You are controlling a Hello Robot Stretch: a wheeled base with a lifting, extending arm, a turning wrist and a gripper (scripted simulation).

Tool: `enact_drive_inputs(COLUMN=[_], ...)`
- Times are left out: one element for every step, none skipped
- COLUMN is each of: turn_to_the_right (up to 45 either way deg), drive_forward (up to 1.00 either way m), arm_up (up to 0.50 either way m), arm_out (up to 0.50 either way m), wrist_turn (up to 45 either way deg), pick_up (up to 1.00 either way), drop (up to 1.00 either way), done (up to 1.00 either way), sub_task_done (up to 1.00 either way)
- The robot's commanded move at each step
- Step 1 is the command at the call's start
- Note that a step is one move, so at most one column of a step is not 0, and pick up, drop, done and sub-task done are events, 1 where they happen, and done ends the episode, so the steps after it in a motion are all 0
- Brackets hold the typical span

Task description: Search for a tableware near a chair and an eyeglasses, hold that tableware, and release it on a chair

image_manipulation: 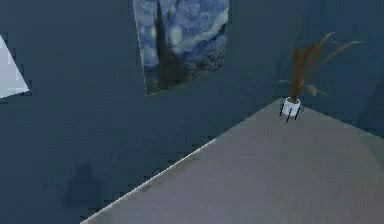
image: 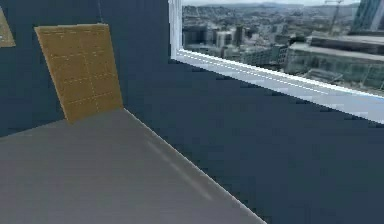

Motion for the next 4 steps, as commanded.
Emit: enact_drive_inputs(turn_to_the_right=[-39.0, 0.0, -45.0, -6.0], drive_forward=[0.0, 1.0, 0.0, 0.0], arm_up=[0.0, 0.0, 0.0, 0.0], arm_out=[0.0, 0.0, 0.0, 0.0], wrist_turn=[0.0, 0.0, 0.0, 0.0], pick_up=[0.0, 0.0, 0.0, 0.0], drop=[0.0, 0.0, 0.0, 0.0], done=[0.0, 0.0, 0.0, 0.0], sub_task_done=[0.0, 0.0, 0.0, 0.0])
